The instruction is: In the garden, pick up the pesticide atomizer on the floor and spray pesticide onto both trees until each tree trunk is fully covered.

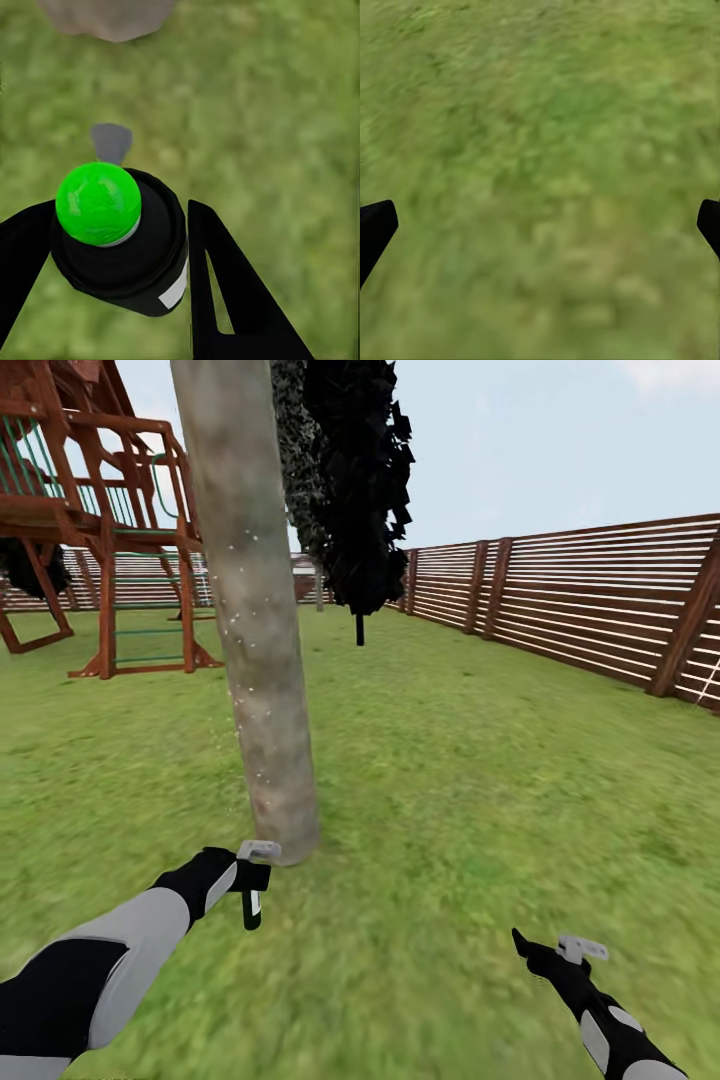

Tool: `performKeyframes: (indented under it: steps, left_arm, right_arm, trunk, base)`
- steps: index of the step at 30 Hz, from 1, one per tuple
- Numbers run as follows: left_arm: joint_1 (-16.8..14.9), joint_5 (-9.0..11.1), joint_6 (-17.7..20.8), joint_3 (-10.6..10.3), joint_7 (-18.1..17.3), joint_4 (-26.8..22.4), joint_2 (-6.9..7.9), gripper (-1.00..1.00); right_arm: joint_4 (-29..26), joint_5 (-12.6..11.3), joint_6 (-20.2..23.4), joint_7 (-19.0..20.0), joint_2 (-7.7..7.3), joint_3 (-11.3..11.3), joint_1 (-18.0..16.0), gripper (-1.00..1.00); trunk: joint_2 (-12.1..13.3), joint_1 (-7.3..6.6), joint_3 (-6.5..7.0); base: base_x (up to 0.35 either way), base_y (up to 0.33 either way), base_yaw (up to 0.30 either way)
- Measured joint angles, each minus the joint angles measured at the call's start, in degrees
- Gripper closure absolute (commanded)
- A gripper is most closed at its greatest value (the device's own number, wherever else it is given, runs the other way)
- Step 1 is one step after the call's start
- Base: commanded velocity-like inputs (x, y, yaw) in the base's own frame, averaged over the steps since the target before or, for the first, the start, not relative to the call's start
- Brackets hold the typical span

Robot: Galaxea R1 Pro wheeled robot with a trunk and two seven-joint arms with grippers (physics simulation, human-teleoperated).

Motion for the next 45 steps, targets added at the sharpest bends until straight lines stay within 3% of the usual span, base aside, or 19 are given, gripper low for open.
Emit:
performKeyframes:
  steps: [12,31,45]
  left_arm:
    - [0.00,0.10,0.00,0.01,0.00,0.00,-0.11,1.00]
    - [0.00,0.09,0.02,0.00,-0.01,0.00,-0.26,1.00]
    - [0.00,0.15,0.07,-0.09,-0.09,0.00,-0.35,1.00]
  right_arm:
    - [0.00,0.00,-0.01,0.00,0.00,0.00,0.00,-1.00]
    - [0.06,0.00,-0.05,0.00,0.00,0.00,0.00,-1.00]
    - [0.08,0.00,-0.02,0.00,0.00,0.00,0.00,-1.00]
  trunk:
    - [0.00,0.00,0.00]
    - [0.00,0.00,0.00]
    - [0.00,0.00,0.00]
  base:
    - [0.195,-0.267,0.141]
    - [0.003,-0.306,0.164]
    - [0.000,-0.124,0.181]
